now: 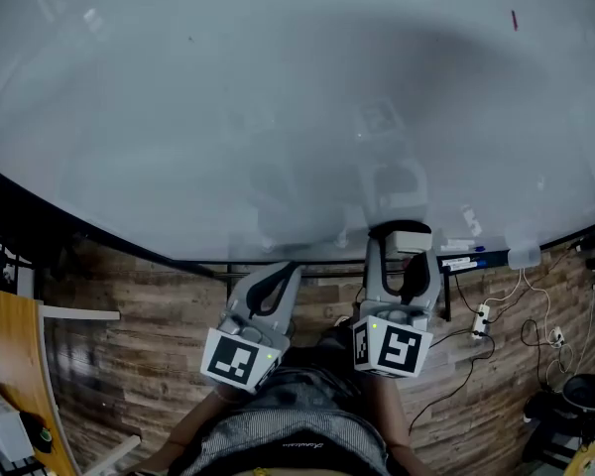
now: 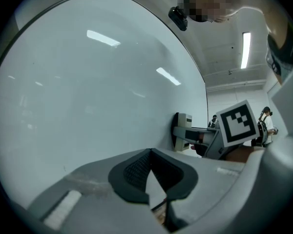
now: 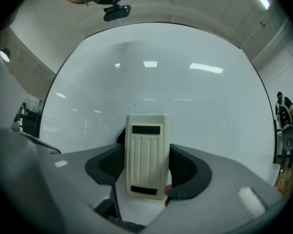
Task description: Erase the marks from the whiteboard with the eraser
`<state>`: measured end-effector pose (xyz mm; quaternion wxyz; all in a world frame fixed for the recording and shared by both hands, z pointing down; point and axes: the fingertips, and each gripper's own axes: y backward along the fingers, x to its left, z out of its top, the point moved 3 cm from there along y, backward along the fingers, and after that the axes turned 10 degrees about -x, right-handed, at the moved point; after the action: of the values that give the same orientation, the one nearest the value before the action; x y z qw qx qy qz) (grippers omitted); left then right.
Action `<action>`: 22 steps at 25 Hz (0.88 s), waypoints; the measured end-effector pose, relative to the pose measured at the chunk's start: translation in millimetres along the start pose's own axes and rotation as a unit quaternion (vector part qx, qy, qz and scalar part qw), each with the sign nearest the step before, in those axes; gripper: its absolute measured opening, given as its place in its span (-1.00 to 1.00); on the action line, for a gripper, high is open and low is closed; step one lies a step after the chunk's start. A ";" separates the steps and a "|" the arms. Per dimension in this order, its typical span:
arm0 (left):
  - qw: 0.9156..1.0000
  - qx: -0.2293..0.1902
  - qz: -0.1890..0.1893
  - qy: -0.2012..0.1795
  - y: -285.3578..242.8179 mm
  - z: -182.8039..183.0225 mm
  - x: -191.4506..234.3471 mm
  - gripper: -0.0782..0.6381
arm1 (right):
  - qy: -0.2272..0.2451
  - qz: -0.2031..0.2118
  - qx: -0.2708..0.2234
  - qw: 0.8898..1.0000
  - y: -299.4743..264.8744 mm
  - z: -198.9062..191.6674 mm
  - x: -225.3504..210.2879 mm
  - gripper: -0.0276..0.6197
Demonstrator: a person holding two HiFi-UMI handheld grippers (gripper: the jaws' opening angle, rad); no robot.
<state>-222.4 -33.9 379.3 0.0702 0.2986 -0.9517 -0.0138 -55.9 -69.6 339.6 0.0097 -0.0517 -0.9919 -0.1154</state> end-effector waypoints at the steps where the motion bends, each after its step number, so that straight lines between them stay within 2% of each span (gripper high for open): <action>1: 1.000 0.000 -0.001 0.002 2.9 -0.5 4.7 -0.77 | -0.001 0.001 0.000 1.000 -0.4 -0.2 7.6 -0.09; 5: 1.000 -0.002 -0.001 0.017 16.1 2.3 23.9 -0.77 | 0.000 0.003 0.000 1.000 -2.4 1.9 37.9 -0.09; 9: 1.000 -0.003 -0.017 -0.004 27.7 0.3 40.3 -0.77 | 0.002 0.004 -0.002 1.000 -4.5 0.7 59.4 -0.09; 16: 1.000 0.008 0.001 0.015 66.6 1.3 74.8 -0.77 | 0.002 0.007 -0.005 1.000 -5.7 -0.4 109.3 -0.09; 22: 1.000 0.007 0.004 -0.013 96.1 -0.7 99.7 -0.77 | 0.004 0.016 -0.004 1.000 -6.9 -1.1 141.9 -0.09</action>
<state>-357.6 -11.8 399.1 0.0561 0.2954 -0.9537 -0.0111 -197.7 -62.4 343.6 0.0149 -0.0676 -0.9904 -0.1197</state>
